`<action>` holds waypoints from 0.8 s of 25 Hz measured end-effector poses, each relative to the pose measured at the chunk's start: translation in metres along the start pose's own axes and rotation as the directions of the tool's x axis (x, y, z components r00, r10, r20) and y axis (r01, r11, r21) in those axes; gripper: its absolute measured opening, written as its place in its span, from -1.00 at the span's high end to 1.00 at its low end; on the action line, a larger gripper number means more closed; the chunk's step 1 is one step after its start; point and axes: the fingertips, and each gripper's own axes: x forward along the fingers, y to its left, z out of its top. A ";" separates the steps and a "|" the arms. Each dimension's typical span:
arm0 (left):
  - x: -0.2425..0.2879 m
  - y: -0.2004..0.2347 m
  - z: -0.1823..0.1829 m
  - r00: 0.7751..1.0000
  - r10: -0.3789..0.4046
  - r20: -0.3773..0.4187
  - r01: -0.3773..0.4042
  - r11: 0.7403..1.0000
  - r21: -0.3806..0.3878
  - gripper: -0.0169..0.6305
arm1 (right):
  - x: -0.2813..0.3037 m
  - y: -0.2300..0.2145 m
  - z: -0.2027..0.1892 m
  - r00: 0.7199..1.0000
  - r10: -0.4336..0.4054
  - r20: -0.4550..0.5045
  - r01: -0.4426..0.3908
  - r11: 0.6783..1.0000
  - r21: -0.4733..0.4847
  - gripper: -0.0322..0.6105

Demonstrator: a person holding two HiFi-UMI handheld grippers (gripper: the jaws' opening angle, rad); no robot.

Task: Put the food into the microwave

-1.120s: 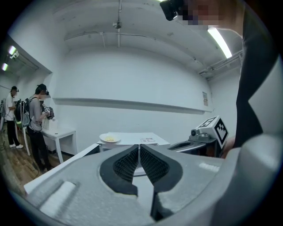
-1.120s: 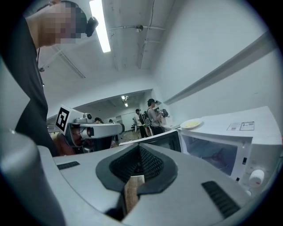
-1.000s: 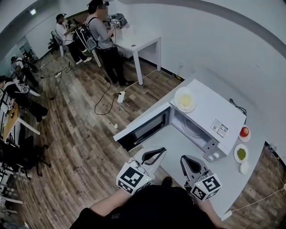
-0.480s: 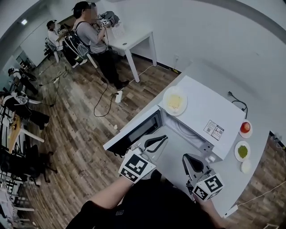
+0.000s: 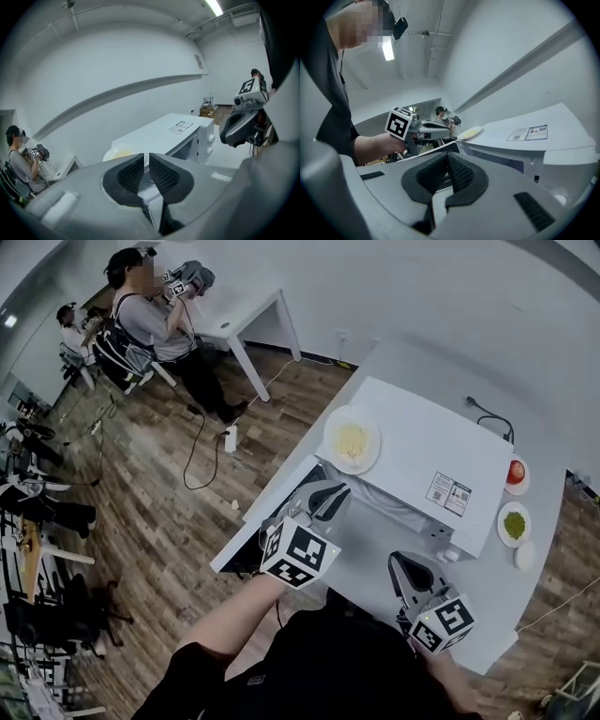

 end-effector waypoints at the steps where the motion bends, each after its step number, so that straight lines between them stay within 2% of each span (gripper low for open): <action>1: 0.005 0.002 -0.003 1.000 -0.007 -0.013 0.007 1.000 0.023 0.88 | 0.003 -0.001 -0.002 1.000 -0.006 -0.004 0.006 1.000 0.000 0.85; 8: 0.035 0.007 -0.021 0.993 -0.072 -0.098 0.086 0.984 0.155 0.87 | 0.021 0.002 -0.009 0.999 -0.016 -0.028 0.016 1.000 -0.001 0.85; 14: 0.056 0.014 -0.034 0.988 -0.036 -0.149 0.083 0.944 0.321 0.85 | 0.026 0.000 -0.011 0.999 -0.032 -0.026 0.033 0.999 0.019 0.85; 20: 0.072 0.011 -0.040 0.975 -0.092 -0.202 0.156 0.932 0.328 0.56 | 0.022 -0.006 -0.011 0.998 -0.064 -0.018 0.065 0.997 0.035 0.85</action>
